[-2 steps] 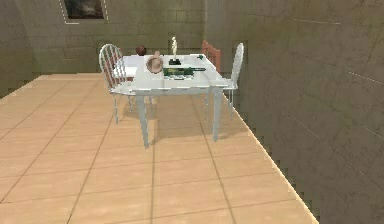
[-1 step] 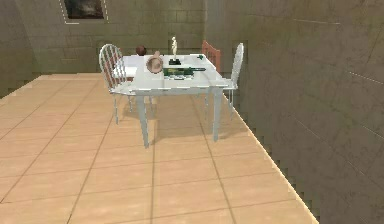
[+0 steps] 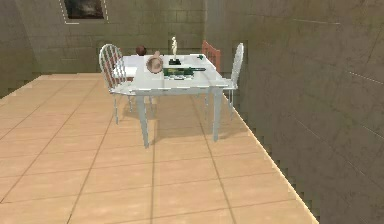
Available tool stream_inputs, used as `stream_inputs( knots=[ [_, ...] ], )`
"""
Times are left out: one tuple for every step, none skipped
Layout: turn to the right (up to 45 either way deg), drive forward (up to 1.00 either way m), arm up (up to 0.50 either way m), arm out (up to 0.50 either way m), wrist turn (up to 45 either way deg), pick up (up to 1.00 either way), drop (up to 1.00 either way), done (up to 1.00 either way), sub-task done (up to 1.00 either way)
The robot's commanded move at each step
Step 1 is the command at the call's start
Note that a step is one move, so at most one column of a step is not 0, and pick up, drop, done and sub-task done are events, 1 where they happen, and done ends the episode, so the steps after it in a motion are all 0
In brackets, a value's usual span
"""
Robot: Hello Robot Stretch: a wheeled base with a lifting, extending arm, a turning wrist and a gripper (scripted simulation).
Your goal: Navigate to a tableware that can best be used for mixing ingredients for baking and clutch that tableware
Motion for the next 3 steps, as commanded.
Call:
stream_inputs(
  knots=[
    [0.0,0.00,0.00,0.00,45.0,0.00,0.00,0.00,0.00],
    [0.0,0.00,0.00,0.00,45.0,0.00,0.00,0.00,0.00],
    [0.0,0.00,0.00,0.00,45.0,0.00,0.00,0.00,0.00]
  ],
)
